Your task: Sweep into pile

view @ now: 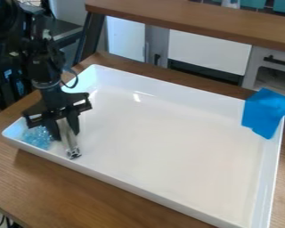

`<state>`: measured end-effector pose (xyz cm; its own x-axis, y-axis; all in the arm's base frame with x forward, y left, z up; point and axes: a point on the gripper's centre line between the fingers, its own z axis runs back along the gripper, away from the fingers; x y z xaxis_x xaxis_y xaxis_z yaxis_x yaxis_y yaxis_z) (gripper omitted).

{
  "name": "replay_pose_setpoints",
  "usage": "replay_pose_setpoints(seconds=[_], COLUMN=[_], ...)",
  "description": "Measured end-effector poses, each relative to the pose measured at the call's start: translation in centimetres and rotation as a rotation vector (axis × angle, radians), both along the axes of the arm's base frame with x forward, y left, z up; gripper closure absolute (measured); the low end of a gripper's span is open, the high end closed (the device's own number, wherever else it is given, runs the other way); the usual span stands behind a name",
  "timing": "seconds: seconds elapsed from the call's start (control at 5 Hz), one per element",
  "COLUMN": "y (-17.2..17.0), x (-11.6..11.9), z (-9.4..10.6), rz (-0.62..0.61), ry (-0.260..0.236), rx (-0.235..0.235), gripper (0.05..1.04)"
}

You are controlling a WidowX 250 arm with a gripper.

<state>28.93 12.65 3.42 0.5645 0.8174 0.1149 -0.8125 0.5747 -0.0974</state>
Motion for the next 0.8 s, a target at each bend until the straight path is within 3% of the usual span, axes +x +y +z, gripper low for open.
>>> replay_pose_setpoints(seconds=[0.2, 0.4, 0.6, 0.8], y=[-1.2, -4.7, -9.7, -13.9], x=[0.4, 3.2, 5.4, 6.7], z=[0.3, 2.1, 3.5, 4.7], rz=[0.027, -0.004, -0.095, -0.159], ry=[-0.019, -0.054, -0.076, -0.098], rx=[-0.045, -0.086, -0.083, -0.052], gripper=[0.702, 0.703, 0.703, 0.702])
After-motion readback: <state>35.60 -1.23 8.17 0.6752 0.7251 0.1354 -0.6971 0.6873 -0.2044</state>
